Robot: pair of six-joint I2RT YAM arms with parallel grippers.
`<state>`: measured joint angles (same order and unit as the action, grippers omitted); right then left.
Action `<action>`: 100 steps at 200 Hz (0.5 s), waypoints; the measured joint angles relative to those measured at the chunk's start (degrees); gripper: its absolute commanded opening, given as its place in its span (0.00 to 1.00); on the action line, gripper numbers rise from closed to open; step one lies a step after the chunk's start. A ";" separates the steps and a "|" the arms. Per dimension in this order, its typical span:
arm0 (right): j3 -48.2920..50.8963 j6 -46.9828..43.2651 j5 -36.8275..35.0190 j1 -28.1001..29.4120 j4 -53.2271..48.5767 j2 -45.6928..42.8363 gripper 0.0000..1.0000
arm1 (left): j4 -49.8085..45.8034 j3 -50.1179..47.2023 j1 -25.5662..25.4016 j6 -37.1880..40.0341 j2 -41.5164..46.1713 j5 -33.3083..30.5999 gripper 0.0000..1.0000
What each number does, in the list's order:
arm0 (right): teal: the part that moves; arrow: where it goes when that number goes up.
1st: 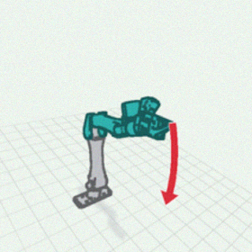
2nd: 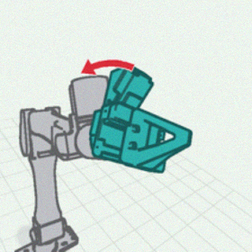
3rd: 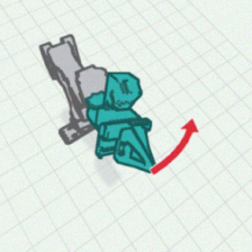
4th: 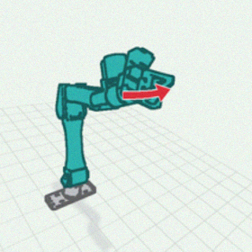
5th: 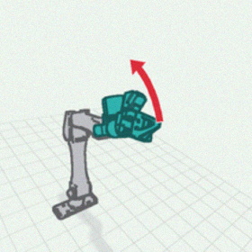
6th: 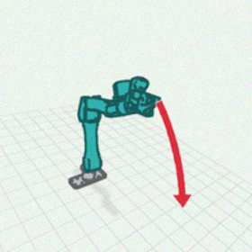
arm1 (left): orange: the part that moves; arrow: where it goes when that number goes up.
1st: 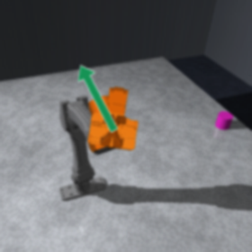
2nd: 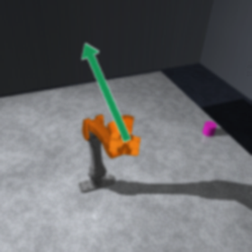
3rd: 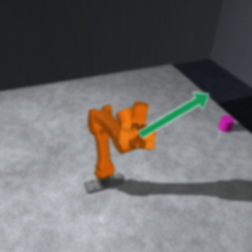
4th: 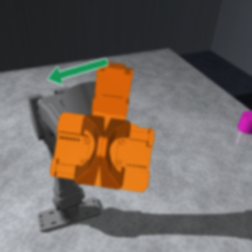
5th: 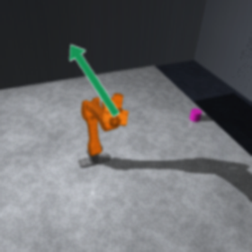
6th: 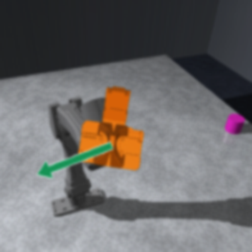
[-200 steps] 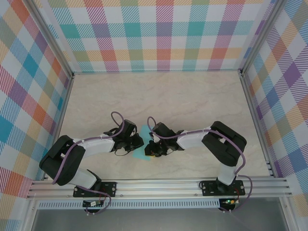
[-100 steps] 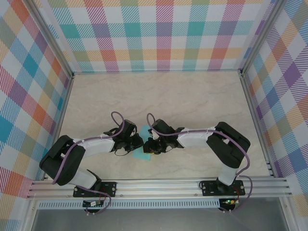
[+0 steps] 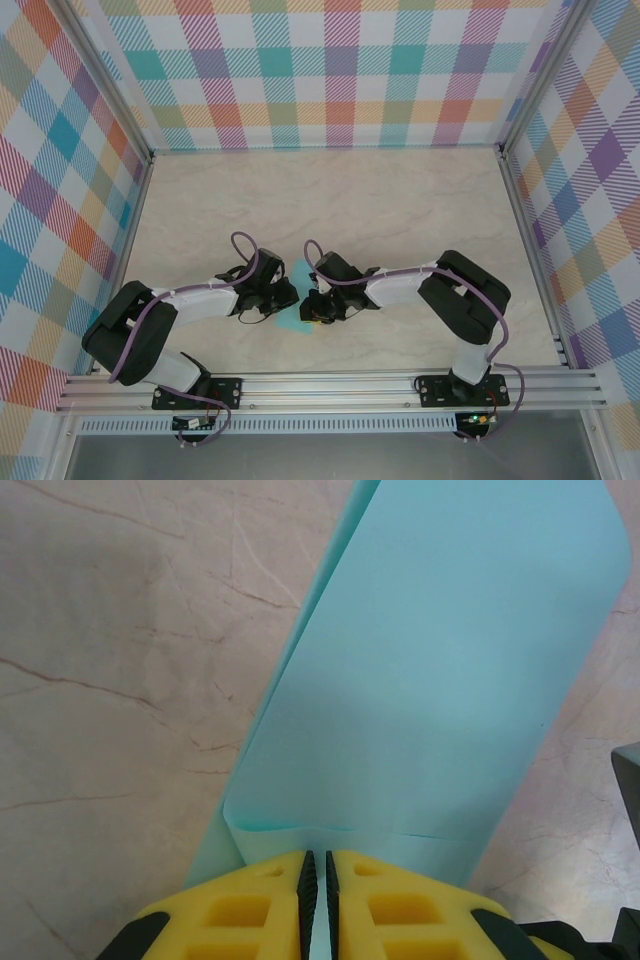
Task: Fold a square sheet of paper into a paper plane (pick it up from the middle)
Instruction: Fold the triangle a second time at the center of the table.
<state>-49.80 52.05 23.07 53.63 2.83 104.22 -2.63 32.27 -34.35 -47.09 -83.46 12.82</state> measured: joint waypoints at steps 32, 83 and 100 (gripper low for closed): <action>0.04 0.22 0.55 0.00 -0.46 -1.44 0.20 | 0.02 0.00 0.00 0.00 -0.04 0.02 0.15; -0.68 0.33 2.25 0.00 0.39 -1.79 0.20 | 0.02 0.02 0.00 0.00 -0.07 0.02 0.15; -0.92 0.83 2.29 0.00 1.11 0.35 0.18 | 0.02 0.02 0.00 0.00 -0.07 0.02 0.16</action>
<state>-50.72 52.88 25.36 53.63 3.95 104.57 -2.61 32.29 -34.35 -47.09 -83.53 12.84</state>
